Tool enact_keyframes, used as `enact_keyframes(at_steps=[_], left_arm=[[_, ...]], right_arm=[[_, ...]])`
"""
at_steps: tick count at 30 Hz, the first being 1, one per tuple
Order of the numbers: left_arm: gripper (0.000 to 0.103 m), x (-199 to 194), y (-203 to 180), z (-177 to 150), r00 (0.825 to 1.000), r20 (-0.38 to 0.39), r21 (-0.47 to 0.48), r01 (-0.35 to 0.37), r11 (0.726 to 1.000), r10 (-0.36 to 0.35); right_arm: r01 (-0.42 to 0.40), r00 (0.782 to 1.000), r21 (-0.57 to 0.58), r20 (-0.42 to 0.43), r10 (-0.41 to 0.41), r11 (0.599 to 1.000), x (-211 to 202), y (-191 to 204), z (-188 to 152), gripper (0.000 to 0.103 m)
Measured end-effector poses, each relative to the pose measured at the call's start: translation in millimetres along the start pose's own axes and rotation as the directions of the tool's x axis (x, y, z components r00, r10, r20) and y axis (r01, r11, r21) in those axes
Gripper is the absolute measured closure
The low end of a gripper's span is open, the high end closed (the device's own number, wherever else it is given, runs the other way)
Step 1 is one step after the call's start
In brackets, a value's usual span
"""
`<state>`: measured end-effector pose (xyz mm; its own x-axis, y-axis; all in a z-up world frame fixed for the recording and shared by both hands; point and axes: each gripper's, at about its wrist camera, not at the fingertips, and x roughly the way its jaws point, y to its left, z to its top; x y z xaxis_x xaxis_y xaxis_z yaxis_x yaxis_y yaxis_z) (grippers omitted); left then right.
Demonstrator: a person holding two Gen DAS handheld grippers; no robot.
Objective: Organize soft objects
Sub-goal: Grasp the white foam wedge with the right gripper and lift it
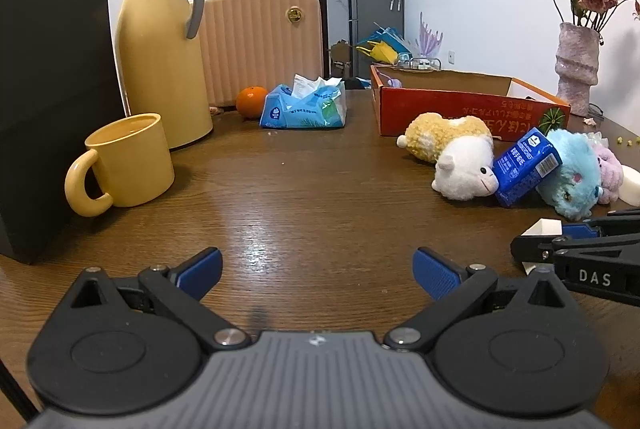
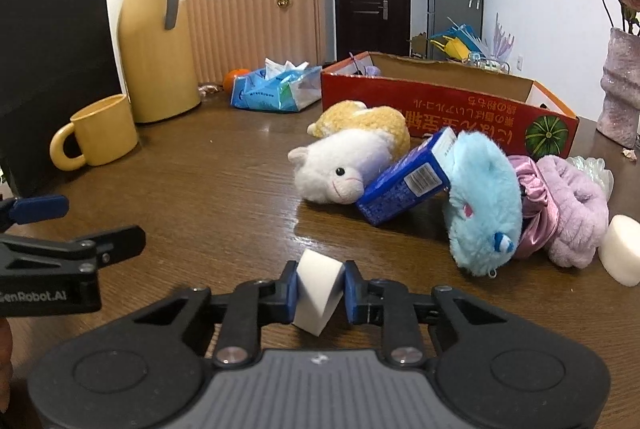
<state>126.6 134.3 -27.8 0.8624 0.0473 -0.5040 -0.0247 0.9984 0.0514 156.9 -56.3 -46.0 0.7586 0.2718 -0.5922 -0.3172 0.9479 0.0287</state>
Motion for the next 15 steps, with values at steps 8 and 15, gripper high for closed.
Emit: enact_keyframes(at_steps=[8, 15], left_arm=[[0.000, -2, 0, 4, 0.999, 0.022, -0.022, -0.024, 0.999, 0.025], [0.000, -2, -10, 11, 0.999, 0.028, -0.043, -0.023, 0.999, 0.024]], right_arm=[[-0.015, 0.998, -0.003, 0.064, 0.016, 1.000, -12, -9, 6, 0.082], [-0.008, 0.991, 0.005, 0.131, 0.007, 1.000, -25, -28, 14, 0.082]])
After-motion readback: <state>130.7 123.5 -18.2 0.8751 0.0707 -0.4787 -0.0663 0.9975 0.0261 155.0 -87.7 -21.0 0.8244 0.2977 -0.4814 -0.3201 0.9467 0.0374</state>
